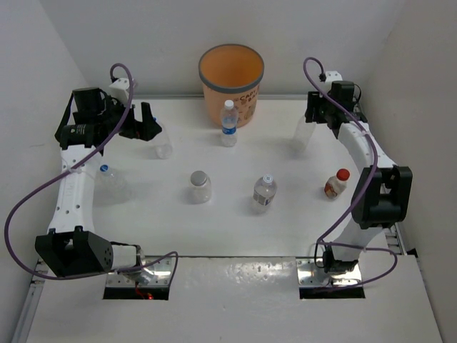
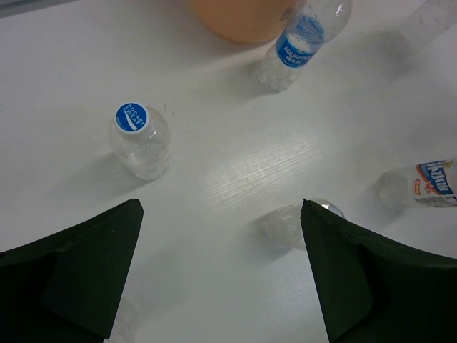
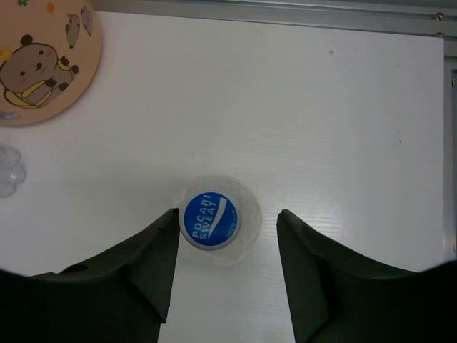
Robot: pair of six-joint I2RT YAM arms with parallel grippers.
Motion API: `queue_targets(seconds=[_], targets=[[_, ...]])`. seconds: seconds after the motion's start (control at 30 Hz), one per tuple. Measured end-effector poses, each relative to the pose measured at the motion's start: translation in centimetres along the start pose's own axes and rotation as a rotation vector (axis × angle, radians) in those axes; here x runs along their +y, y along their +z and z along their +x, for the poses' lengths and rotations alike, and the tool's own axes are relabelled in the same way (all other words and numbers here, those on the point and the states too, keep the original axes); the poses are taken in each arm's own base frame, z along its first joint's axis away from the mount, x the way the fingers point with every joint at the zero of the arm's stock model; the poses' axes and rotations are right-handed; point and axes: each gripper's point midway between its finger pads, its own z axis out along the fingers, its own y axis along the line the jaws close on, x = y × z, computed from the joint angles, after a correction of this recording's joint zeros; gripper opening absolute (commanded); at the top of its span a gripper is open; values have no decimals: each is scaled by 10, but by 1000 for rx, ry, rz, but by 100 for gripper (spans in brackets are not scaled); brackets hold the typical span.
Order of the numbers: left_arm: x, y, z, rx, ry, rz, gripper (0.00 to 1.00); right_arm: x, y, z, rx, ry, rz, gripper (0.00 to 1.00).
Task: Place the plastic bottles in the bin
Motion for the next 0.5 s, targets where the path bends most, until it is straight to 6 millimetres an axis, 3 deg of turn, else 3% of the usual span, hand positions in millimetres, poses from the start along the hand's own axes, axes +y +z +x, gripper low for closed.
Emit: queue_targets(seconds=[0.1, 0.23, 0.33, 0.5], targets=[[0, 0, 0, 0, -8, -1, 100, 4, 1, -1, -2, 2, -21, 40], [0, 0, 0, 0, -12, -1, 100, 8, 0, -6, -12, 5, -45, 9], [0, 1, 1, 2, -14, 3, 100, 10, -1, -12, -25, 1, -58, 1], [-11, 10, 4, 18, -4, 67, 96, 22, -21, -43, -88, -9, -93, 0]])
